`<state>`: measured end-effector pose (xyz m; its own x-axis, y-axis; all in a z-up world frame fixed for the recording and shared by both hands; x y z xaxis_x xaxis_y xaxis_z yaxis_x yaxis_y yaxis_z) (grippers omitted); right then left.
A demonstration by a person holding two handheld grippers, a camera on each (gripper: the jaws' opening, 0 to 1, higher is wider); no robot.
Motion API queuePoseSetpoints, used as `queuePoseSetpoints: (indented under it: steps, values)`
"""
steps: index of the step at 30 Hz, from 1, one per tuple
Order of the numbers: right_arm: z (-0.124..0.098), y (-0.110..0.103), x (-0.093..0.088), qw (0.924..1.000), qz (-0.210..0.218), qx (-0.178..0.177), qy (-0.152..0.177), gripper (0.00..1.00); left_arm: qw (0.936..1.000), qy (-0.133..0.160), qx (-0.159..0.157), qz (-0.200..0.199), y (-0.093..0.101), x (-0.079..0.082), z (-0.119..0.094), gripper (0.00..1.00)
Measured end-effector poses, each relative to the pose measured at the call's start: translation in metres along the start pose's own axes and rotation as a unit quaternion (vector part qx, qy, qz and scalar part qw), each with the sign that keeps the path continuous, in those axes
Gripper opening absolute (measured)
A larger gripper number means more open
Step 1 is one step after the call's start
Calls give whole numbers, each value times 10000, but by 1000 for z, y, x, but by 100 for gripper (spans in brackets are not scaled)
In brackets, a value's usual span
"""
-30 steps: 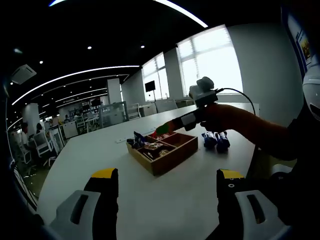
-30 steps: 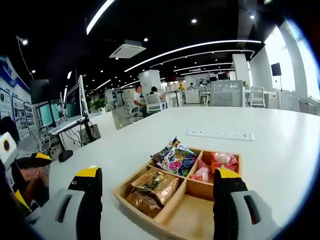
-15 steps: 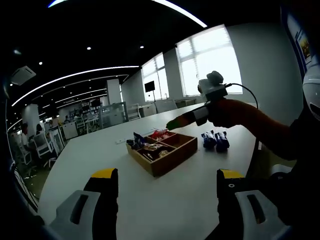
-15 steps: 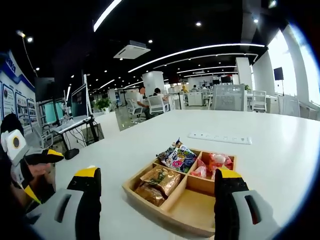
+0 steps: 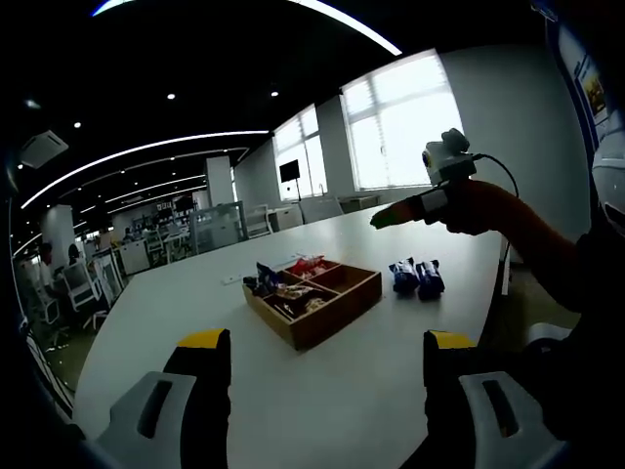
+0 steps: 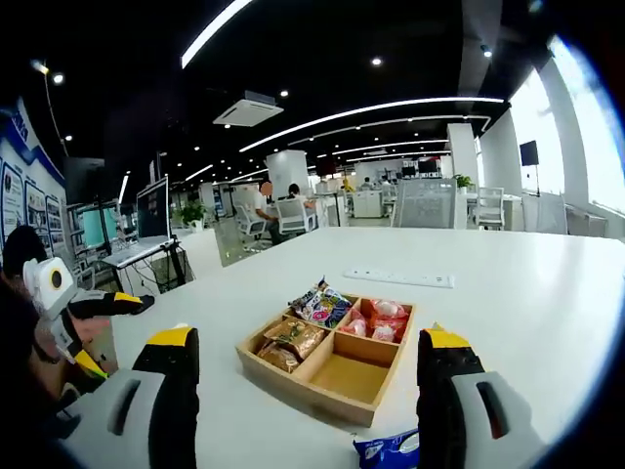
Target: Pick up the scattered marshmallows, QQ candies, Oreo cookies, and mixed nuts on the table and sort them into separate containers
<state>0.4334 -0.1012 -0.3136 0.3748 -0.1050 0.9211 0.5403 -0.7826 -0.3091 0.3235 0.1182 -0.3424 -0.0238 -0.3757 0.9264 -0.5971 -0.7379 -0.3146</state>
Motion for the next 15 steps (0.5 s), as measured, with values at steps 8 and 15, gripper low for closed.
queuePoseSetpoints:
  steps: [8, 15]
  values:
    - [-38, 12, -2, 9998, 83, -174, 108, 87, 10000, 36, -56, 7, 6, 2, 2, 84]
    - [-70, 27, -4, 9983, 305, -416, 261, 86, 9999, 32, -109, 24, 10, 4, 5, 84]
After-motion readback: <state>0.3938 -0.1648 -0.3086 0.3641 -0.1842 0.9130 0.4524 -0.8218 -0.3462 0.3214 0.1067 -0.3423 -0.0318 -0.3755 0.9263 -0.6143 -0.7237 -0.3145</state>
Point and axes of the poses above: the point that each gripper's makers call its tool centre point, and the gripper's own axes: z roughly forward along the fingers, y roughly to its right, x roughly out of its top, the point moved 2 cm from there along -z, roughly backward along the fingers, and after that the axes turned 11 degrees about z, right-handed, at the moved point
